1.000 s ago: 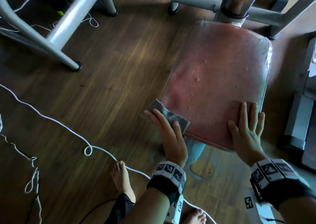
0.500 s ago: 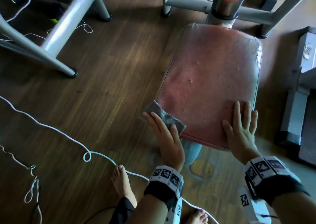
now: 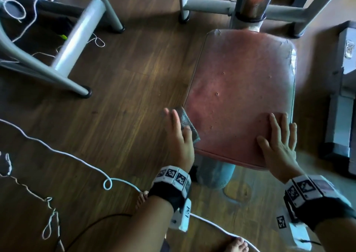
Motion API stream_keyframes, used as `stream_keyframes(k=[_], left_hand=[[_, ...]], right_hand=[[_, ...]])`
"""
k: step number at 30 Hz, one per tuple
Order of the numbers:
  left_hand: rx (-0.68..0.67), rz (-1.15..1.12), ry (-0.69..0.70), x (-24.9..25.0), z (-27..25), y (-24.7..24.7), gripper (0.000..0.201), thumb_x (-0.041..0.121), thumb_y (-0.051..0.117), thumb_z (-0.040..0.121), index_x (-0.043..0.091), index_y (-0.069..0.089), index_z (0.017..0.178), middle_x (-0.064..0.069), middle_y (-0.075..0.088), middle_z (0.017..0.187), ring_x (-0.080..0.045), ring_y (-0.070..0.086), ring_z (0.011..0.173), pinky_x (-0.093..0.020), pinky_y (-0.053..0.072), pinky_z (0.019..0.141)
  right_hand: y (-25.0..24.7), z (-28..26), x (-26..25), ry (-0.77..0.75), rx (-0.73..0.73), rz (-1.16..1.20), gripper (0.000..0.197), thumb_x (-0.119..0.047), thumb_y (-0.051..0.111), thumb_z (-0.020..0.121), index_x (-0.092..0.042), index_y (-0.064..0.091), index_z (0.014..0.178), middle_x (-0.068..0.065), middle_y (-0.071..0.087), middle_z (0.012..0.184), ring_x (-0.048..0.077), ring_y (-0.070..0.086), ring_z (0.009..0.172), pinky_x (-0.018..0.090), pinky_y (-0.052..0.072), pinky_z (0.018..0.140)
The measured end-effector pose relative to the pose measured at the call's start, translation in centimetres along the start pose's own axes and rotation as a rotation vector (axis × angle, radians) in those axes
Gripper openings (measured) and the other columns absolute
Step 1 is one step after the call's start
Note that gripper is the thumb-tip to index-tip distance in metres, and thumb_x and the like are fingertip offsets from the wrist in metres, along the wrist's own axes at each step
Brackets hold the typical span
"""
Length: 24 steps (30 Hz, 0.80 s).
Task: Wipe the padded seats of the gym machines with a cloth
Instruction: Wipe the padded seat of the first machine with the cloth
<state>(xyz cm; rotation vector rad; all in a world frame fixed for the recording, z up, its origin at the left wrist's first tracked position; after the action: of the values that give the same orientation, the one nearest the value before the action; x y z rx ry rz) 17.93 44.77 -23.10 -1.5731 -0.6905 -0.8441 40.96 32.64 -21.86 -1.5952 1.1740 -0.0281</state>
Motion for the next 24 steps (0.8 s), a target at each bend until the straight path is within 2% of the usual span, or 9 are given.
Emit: stream_keyframes(k=[2, 4, 7, 9, 13, 15, 18, 21, 24], left_hand=[[-0.073, 0.124, 0.089, 0.4, 1.6, -0.9, 0.058, 0.034, 0.037, 0.102, 0.016, 0.019, 0.154, 0.003, 0.010, 0.162, -0.003, 0.005, 0.147, -0.021, 0.004, 0.120], [-0.107, 0.206, 0.177, 0.5, 3.0, -1.6, 0.058, 0.040, 0.039, 0.100, 0.019, 0.026, 0.152, 0.006, 0.019, 0.159, -0.005, 0.014, 0.146, -0.028, 0.010, 0.121], [-0.164, 0.211, 0.218, 0.0, 5.7, -1.3, 0.058, 0.044, 0.039, 0.098, 0.024, 0.027, 0.152, 0.005, 0.024, 0.158, -0.007, 0.019, 0.145, -0.036, 0.015, 0.121], [-0.218, 0.119, 0.180, -0.4, 7.7, -0.1, 0.060, 0.044, 0.039, 0.096, 0.025, 0.026, 0.152, 0.004, 0.027, 0.158, -0.007, 0.022, 0.145, -0.039, 0.019, 0.120], [-0.336, -0.143, 0.005, -1.7, 9.4, 2.0, 0.064, 0.054, 0.044, 0.093, 0.038, 0.022, 0.151, 0.014, 0.028, 0.156, -0.003, 0.026, 0.143, -0.044, 0.023, 0.119], [-0.318, -0.059, 0.047, -1.4, 8.4, 1.3, 0.065, 0.055, 0.042, 0.095, 0.037, 0.019, 0.152, 0.015, 0.022, 0.158, -0.003, 0.019, 0.145, -0.044, 0.019, 0.120], [-0.213, 0.186, 0.207, -0.2, 5.2, -1.1, 0.065, 0.039, 0.048, 0.098, 0.026, 0.018, 0.154, 0.010, 0.016, 0.160, -0.003, 0.011, 0.147, -0.036, 0.011, 0.122], [-0.269, 0.161, 0.148, -0.2, 2.6, -2.0, 0.069, 0.032, 0.050, 0.098, 0.022, 0.012, 0.155, 0.010, 0.008, 0.161, -0.001, 0.003, 0.147, -0.032, 0.005, 0.122], [-0.237, 0.250, 0.166, -0.2, 4.5, -1.8, 0.070, 0.043, 0.048, 0.096, 0.022, 0.015, 0.155, 0.008, 0.014, 0.161, -0.004, 0.007, 0.147, -0.033, 0.006, 0.122]], right_hand=[[-0.6, 0.0, -1.3, 0.091, 0.072, 0.101, 0.062, -0.032, 0.051, 0.092, -0.045, 0.019, 0.143, -0.018, -0.005, 0.157, 0.017, -0.007, 0.146, 0.061, 0.016, 0.110], [-1.1, 0.7, -2.2, 0.225, 0.151, 0.218, 0.055, -0.036, 0.051, 0.088, -0.044, 0.027, 0.137, -0.011, 0.002, 0.156, 0.025, 0.005, 0.145, 0.061, 0.016, 0.110], [-0.7, 1.6, -2.6, 0.404, 0.156, 0.241, 0.065, -0.049, 0.048, 0.091, -0.046, 0.012, 0.145, -0.002, -0.008, 0.160, 0.027, 0.004, 0.146, 0.058, 0.007, 0.113], [-0.3, 1.8, -2.7, 0.415, 0.154, 0.151, 0.072, -0.055, 0.044, 0.092, -0.049, -0.002, 0.147, -0.002, -0.013, 0.160, 0.027, 0.001, 0.146, 0.058, 0.007, 0.112], [-0.3, 2.1, -2.6, 0.439, 0.111, 0.100, 0.074, -0.058, 0.042, 0.092, -0.050, -0.008, 0.147, -0.001, -0.012, 0.161, 0.030, 0.005, 0.145, 0.059, 0.011, 0.111], [-0.4, 2.1, -2.6, 0.453, 0.096, 0.100, 0.075, -0.058, 0.043, 0.092, -0.052, -0.009, 0.146, -0.002, -0.012, 0.160, 0.030, 0.006, 0.145, 0.059, 0.013, 0.111], [-0.6, 2.2, -2.6, 0.460, 0.074, 0.110, 0.076, -0.059, 0.044, 0.091, -0.053, -0.010, 0.144, -0.002, -0.013, 0.160, 0.030, 0.005, 0.145, 0.059, 0.014, 0.111], [-0.7, 2.3, -2.5, 0.468, 0.058, 0.122, 0.077, -0.058, 0.046, 0.091, -0.054, -0.010, 0.143, -0.003, -0.014, 0.160, 0.031, 0.004, 0.145, 0.061, 0.013, 0.111], [-0.5, 2.3, -2.4, 0.461, 0.084, 0.120, 0.077, -0.058, 0.047, 0.091, -0.055, -0.009, 0.143, -0.003, -0.012, 0.160, 0.032, 0.006, 0.144, 0.062, 0.013, 0.110]])
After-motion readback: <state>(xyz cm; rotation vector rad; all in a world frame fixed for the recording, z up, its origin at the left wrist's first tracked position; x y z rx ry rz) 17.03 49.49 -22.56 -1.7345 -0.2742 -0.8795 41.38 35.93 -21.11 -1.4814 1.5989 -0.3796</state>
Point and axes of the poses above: each hand's wrist, its own z-axis towards the middle knuckle, its own y-axis out of the palm, x = y × z, the point moved 3 cm from there along z, towards the middle knuckle
